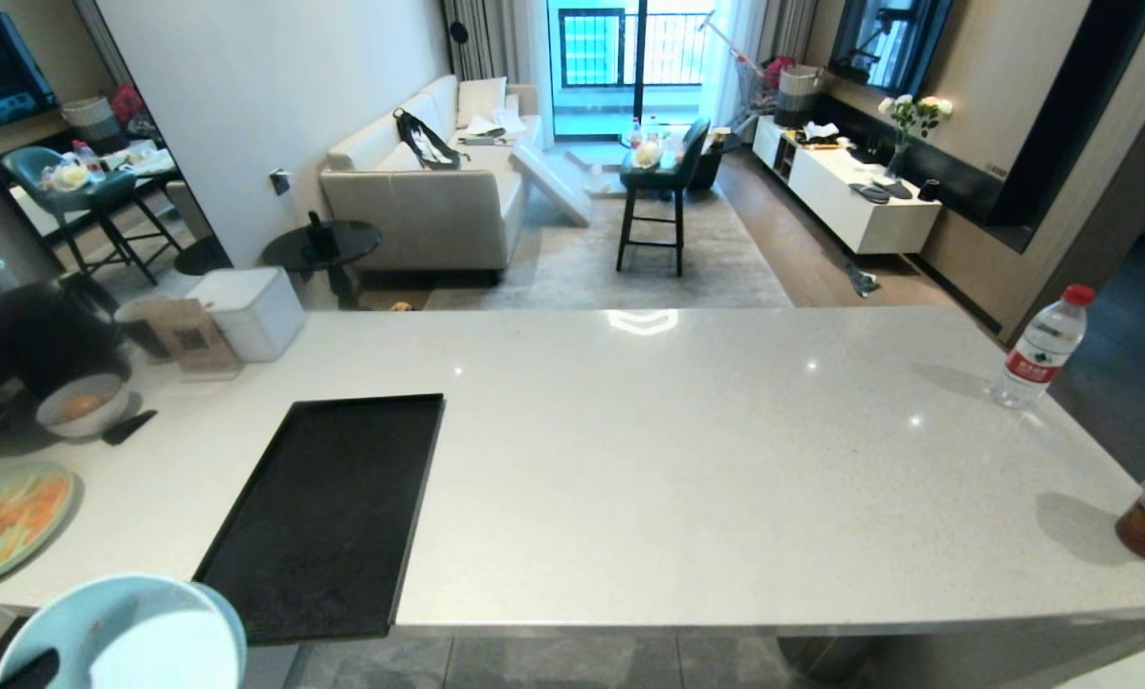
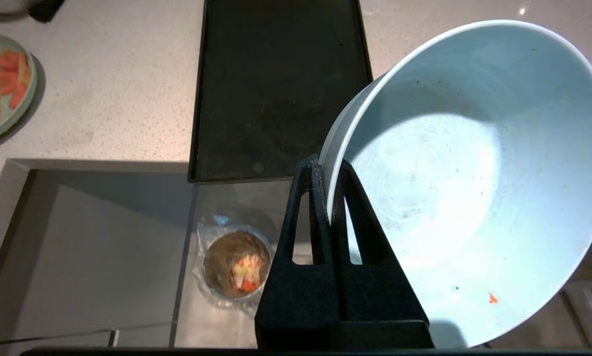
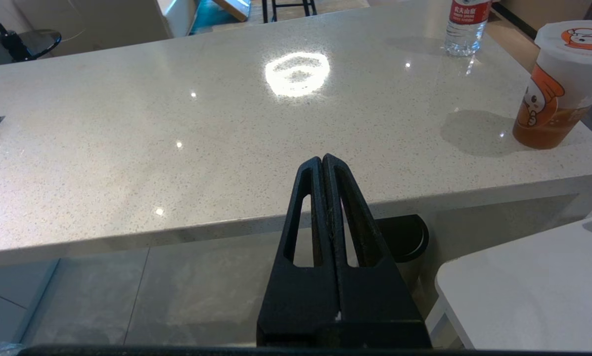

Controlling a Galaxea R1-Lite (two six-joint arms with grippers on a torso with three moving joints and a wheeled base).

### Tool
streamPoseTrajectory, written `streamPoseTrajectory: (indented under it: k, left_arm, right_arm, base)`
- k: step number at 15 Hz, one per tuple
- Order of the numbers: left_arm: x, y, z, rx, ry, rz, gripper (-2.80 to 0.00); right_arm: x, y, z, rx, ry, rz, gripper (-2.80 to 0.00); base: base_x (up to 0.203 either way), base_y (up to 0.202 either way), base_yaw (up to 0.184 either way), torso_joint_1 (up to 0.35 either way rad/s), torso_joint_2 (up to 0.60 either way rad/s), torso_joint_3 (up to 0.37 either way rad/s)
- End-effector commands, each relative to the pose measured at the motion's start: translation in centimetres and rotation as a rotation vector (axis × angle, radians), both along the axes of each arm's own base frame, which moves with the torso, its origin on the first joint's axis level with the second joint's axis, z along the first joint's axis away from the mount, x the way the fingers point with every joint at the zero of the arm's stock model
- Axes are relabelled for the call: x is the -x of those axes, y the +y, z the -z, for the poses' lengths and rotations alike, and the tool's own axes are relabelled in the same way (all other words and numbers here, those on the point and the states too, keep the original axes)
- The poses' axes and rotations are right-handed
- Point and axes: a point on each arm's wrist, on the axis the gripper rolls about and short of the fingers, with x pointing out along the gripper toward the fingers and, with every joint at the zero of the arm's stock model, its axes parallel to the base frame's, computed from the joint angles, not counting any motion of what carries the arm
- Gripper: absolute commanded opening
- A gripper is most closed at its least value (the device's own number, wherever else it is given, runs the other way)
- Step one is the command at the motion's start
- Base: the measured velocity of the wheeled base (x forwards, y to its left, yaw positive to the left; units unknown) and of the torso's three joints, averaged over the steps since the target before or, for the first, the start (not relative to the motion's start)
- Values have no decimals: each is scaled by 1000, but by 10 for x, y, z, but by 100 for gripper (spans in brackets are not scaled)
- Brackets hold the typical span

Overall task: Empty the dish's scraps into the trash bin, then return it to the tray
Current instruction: Put the bowl back to the table

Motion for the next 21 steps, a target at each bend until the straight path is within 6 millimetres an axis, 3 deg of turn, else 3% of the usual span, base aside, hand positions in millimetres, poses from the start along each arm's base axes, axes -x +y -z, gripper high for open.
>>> streamPoseTrajectory:
  k: [1, 4, 11, 16, 21]
  left_arm:
    - [-54, 1, -8, 0, 217, -15, -280]
    - [-110, 7, -8, 5, 375, -58, -280]
    - [-232, 30, 35, 20, 621, -114, -280]
    - [-294, 40, 72, 54, 688, -146, -280]
    - [-335, 86, 96, 221, 664, -169, -280]
  right_arm:
    - [0, 0, 0, -1, -1, -1, -280]
    - [0, 0, 0, -1, -1, 1, -280]
    - [0, 0, 0, -1, -1, 1, -280]
    - [0, 0, 0, -1, -1, -1, -280]
    - [0, 0, 0, -1, -1, 1, -280]
  base:
    - [0, 0, 0, 0, 0, 0]
    - [0, 0, 0, 0, 0, 0]
    - [0, 0, 0, 0, 0, 0]
    - [0, 0, 0, 0, 0, 0]
    - [0, 0, 0, 0, 0, 0]
